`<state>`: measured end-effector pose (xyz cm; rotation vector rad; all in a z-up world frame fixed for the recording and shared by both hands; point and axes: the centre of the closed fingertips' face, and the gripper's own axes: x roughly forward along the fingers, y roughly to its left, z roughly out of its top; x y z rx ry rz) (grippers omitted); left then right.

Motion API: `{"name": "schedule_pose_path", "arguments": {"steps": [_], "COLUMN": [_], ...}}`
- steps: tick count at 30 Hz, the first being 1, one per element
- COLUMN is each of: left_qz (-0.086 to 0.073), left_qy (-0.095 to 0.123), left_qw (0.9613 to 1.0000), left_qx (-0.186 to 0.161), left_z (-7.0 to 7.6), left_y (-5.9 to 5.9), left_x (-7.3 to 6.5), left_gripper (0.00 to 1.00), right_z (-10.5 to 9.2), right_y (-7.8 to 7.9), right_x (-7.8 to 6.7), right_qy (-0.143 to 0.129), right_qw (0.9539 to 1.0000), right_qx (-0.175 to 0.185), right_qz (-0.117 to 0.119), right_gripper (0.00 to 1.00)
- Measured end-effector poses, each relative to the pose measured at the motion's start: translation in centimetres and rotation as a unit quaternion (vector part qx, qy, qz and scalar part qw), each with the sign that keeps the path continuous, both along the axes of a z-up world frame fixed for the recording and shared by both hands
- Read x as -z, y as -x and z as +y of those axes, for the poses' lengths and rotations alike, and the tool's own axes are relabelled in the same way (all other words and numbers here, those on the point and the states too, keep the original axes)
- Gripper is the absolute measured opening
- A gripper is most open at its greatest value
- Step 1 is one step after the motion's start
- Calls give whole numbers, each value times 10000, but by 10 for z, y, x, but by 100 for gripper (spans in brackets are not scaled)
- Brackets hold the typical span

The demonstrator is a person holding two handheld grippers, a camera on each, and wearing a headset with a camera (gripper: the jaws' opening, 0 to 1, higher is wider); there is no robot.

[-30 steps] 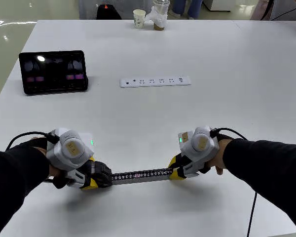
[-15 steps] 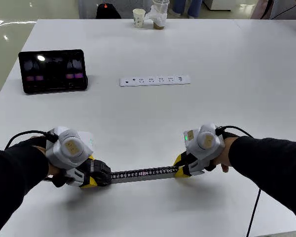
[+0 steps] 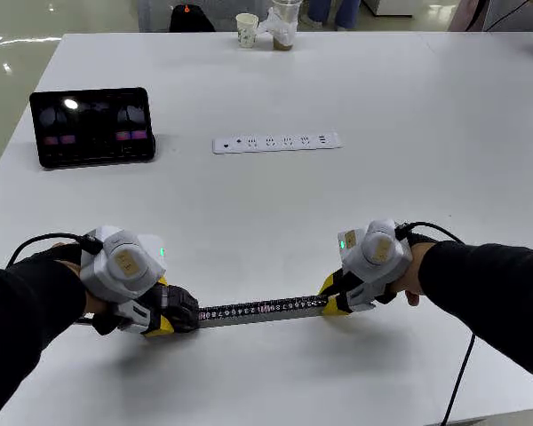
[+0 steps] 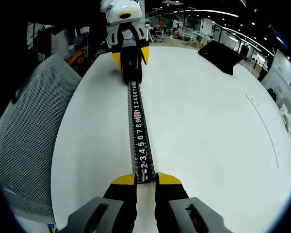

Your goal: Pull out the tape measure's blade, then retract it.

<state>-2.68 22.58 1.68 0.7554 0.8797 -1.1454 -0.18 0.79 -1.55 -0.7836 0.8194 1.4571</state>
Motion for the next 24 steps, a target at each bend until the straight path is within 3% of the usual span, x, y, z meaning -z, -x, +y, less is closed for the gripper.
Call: {"name": "schedule_pose_path", "arguments": {"steps": [24], "left_qz": [-7], "left_qy": [-14], "left_qw": [10000], "left_qx": [13], "left_z": [0], "left_y": [0], "left_x": [0], "left_gripper": [31], "right_z": [-12], "right_y": [-1], "right_x": [1], "right_qy": [71], "right_qw": [9999], "right_qx": [4], "right_qz": [-84], "right_gripper": [10]}}
